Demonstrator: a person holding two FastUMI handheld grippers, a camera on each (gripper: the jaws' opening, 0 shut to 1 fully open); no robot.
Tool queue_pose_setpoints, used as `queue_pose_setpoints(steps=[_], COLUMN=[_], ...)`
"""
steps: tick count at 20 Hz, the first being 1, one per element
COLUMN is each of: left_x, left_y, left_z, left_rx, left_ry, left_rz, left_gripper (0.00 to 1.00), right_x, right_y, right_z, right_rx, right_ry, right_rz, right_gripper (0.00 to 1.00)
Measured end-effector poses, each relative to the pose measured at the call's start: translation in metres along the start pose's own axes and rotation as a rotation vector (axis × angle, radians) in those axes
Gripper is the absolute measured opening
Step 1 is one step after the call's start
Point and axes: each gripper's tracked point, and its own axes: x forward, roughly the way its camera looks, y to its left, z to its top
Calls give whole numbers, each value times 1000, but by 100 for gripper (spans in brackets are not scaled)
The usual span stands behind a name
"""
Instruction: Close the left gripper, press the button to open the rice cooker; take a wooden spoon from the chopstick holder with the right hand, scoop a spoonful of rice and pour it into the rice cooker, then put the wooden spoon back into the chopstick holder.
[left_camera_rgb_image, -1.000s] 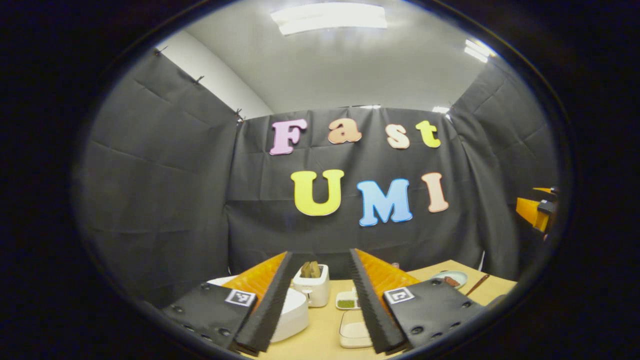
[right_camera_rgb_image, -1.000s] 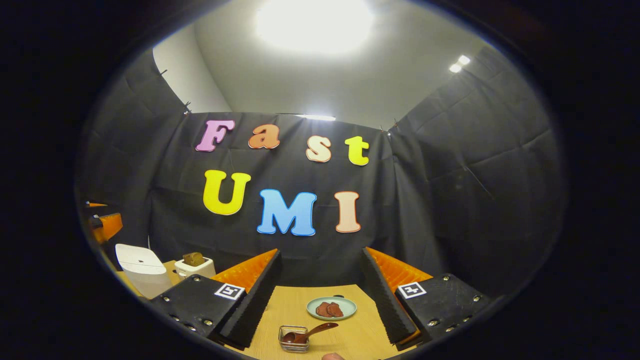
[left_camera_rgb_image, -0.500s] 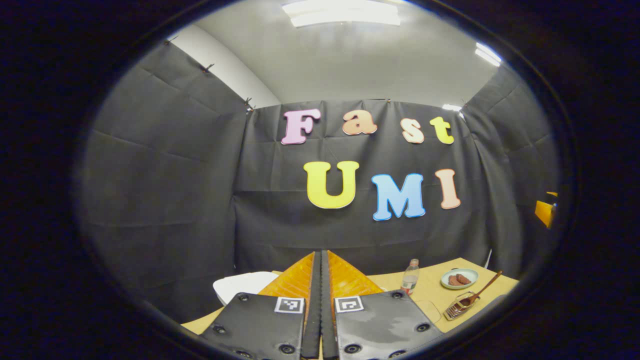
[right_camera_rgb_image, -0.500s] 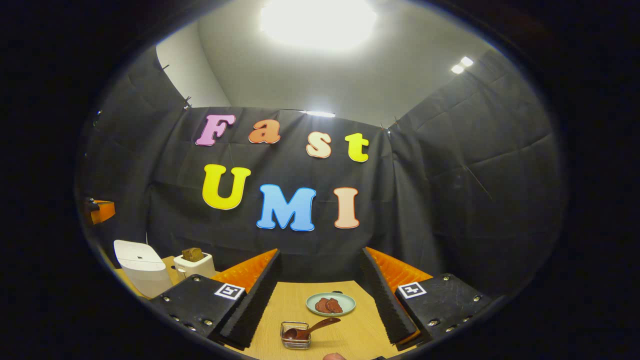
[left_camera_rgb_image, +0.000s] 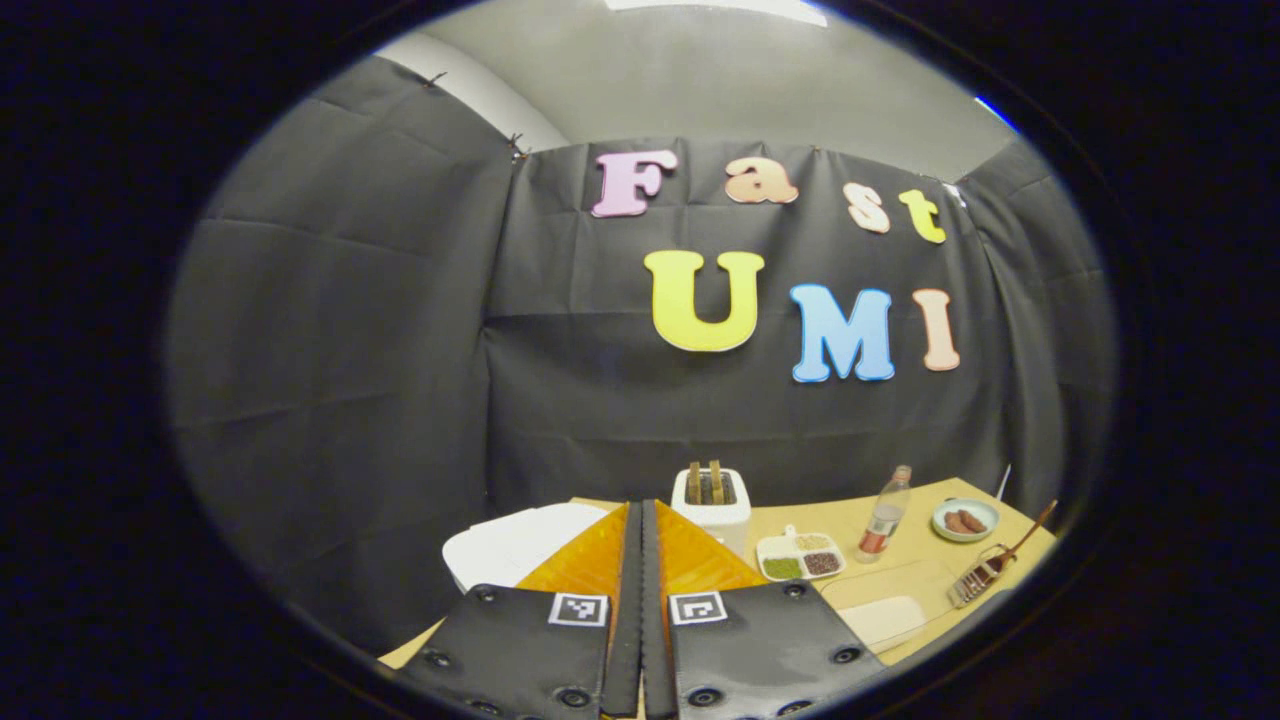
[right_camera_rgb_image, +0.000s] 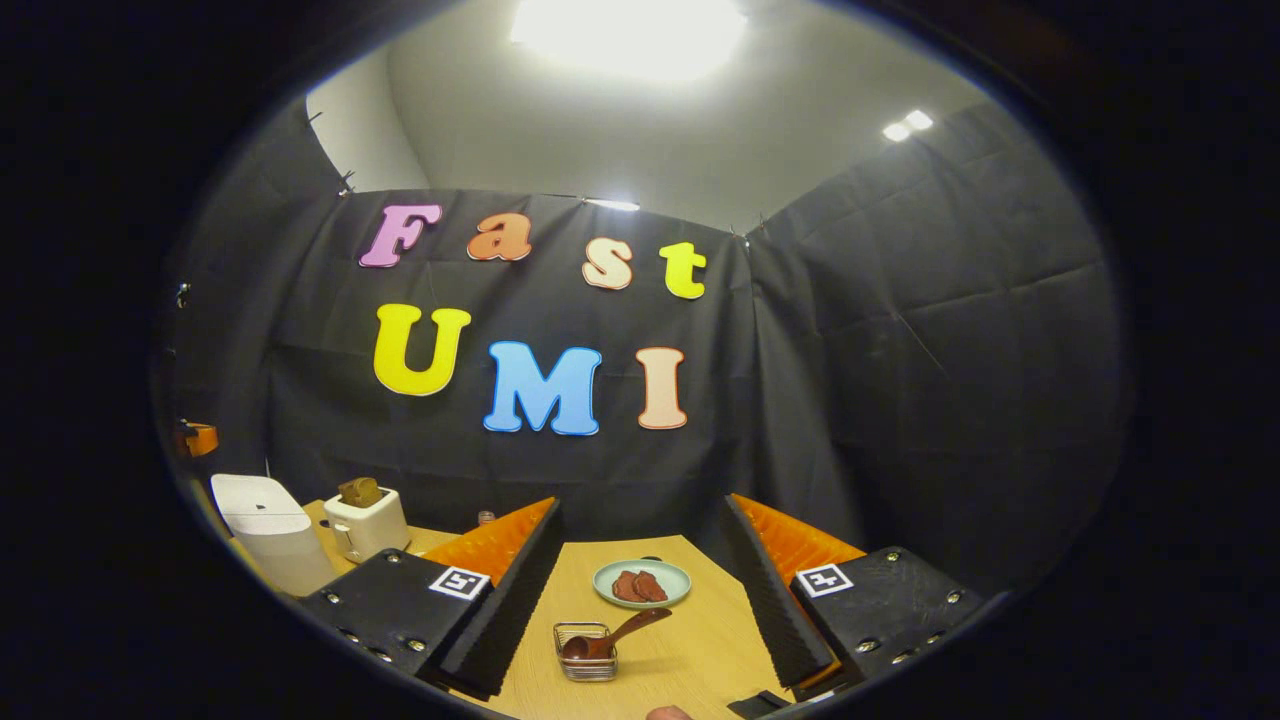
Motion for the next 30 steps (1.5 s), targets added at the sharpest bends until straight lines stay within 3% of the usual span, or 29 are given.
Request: queue_pose_setpoints(steps=[6,13,19,25,27,30], left_x=[49,73,75,50,32,-1], left_y=[8,17,14,25,13,-6], left_z=[-63,-117,-96,-11,18,52], left_rx=[-20,-103,-48,14,8,5], left_ry=[121,241,200,22,-35,-117], left_rz=[-39,-14,-27,55,45,40], left_gripper=[9,9,9,10,12,57], right_x=[-12,-14,-11,3,11,26], right_y=[10,6,12,8,3,-4], right_z=[2,6,8,8,9,2], right_rx=[-47,-62,-56,-26,-2,30], right_ry=[-1,6,-9,-37,-45,-41], right_rz=[-40,-82,-62,-5,9,35], right_gripper=[95,95,95,96,96,96])
